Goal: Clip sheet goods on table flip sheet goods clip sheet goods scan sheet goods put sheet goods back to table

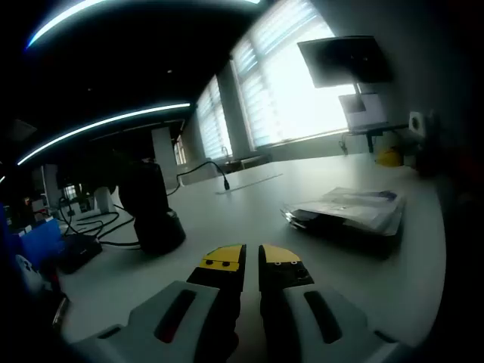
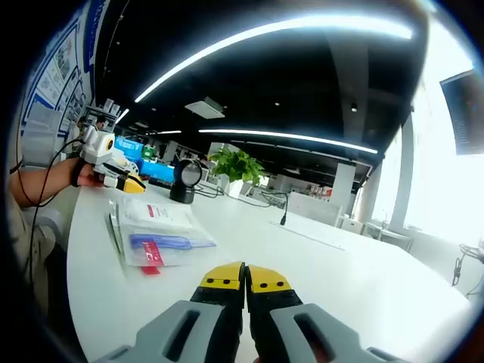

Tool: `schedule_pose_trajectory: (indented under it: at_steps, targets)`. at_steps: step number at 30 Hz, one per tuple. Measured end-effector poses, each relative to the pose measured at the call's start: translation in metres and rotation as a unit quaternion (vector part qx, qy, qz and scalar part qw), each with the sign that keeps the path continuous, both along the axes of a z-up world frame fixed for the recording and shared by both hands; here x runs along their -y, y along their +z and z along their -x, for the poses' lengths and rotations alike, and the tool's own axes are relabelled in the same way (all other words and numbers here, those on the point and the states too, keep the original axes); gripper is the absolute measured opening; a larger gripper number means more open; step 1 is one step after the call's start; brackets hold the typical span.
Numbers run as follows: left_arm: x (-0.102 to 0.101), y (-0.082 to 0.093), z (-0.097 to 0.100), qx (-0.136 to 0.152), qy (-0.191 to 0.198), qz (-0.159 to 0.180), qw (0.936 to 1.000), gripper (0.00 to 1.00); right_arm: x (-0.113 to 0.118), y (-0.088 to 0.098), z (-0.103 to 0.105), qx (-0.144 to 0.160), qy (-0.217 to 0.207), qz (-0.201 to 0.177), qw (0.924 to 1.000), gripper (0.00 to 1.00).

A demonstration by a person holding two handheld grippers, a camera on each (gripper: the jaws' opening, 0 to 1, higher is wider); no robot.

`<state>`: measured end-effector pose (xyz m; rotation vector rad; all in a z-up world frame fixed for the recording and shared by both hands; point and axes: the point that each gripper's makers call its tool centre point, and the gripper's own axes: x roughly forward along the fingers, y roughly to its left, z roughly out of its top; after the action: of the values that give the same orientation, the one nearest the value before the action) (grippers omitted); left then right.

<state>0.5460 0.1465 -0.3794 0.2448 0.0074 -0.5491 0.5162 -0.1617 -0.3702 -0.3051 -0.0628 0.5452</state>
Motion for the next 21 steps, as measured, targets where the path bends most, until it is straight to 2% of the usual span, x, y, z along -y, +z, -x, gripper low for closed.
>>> schedule_pose_trajectory:
  at_steps: [14,21]
  targets:
    - [-0.0056,0.0,-0.0065,0.0,0.001,-0.005,1.0,0.0,0.0028,0.0002,-0.0007,0.001,-0.007,0.0,1.0,0.0]
    - [0.001,0.0022,0.0033,0.002,0.001,-0.005,1.0,0.0,0.0015,0.0006,0.0006,0.001,-0.008,0.001,1.0,0.0]
